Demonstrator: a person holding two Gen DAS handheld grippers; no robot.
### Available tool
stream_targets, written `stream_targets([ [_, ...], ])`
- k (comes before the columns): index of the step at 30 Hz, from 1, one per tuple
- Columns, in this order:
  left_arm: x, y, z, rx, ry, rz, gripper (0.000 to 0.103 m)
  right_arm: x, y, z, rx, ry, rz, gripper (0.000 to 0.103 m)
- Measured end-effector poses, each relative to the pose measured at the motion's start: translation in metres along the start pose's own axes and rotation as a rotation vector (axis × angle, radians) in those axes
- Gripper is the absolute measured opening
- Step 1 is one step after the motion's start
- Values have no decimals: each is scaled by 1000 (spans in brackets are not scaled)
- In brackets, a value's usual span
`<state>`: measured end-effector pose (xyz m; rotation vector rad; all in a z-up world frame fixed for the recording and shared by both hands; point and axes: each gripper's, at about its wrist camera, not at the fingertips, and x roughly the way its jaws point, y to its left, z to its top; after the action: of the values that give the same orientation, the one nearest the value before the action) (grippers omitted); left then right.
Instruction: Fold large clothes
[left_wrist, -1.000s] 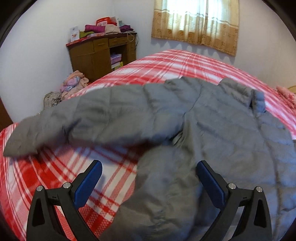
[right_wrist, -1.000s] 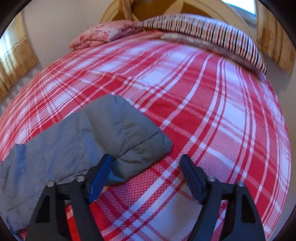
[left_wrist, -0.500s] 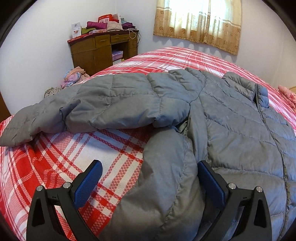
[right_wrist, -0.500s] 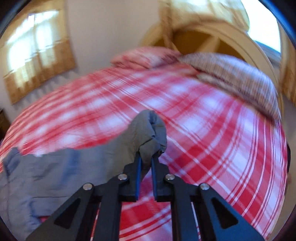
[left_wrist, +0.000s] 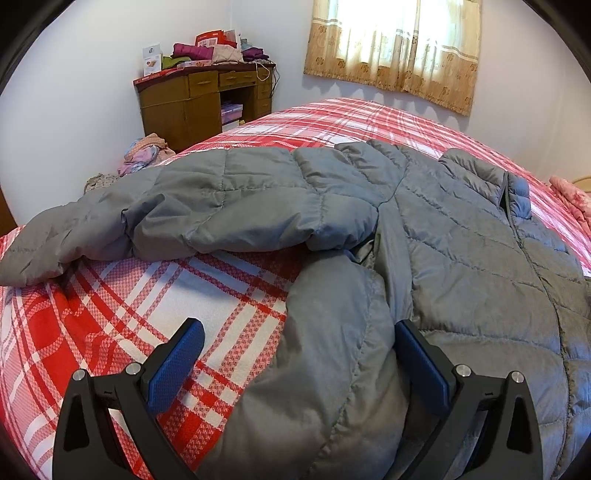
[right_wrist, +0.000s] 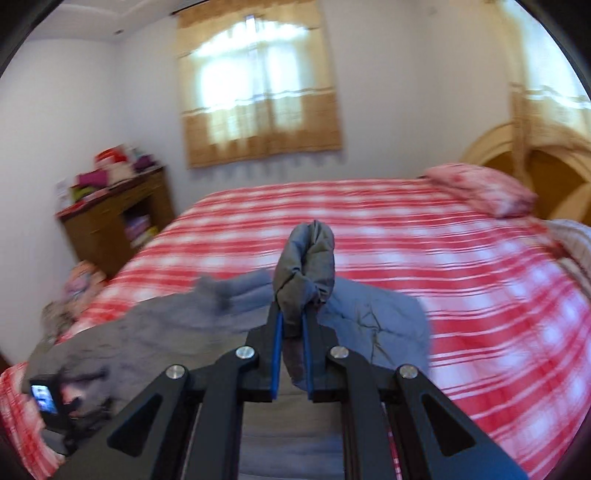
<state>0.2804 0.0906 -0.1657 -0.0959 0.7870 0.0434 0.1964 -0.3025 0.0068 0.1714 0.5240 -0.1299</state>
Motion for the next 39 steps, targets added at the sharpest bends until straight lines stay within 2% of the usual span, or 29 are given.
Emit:
stream_targets([
  [9,-6,11,-4,-29,-29,-46,102,94,108,-40,4,148,275,12],
  [15,-7,15,-5,-43,-40,-66,102,137,147,-74,28,247,445,13],
  [18,-9,18,-6,-48,-46,-76,102,149,153,-87,91,294,539,24],
  [19,-9,18,-6,-49,-47,-78,102,152,154,-90,118,315,576,47],
  [20,-9,18,-6,-48,-47,-78,102,153,152,-92,152,338,609,80],
  [21,-9,20,-6,-48,-48,-78,102,149,152,-93,172,327,621,87],
  [23,-10,20,-6,-45,-48,-75,102,132,145,-87,168,295,632,87],
  [24,-9,20,-6,-44,-47,-74,102,124,143,-81,152,282,623,85],
  [25,-9,19,-5,-44,-46,-73,102,116,138,-77,137,267,606,77],
  [26,-9,19,-5,-42,-45,-72,102,103,126,-72,114,245,567,67],
  [28,-8,17,-4,-36,-39,-64,102,88,106,-64,79,207,456,60],
  [29,-7,15,-3,-33,-36,-60,102,78,87,-61,60,177,350,59],
  [31,-6,12,-2,-25,-28,-47,102,70,58,-57,43,146,192,59],
  [33,-5,6,0,-2,-8,-16,102,65,24,-58,37,137,18,59],
  [36,-9,-3,5,48,20,26,102,68,-21,-68,83,175,-78,59],
  [39,-31,-13,17,77,-19,20,102,81,-38,-83,70,223,-124,55],
])
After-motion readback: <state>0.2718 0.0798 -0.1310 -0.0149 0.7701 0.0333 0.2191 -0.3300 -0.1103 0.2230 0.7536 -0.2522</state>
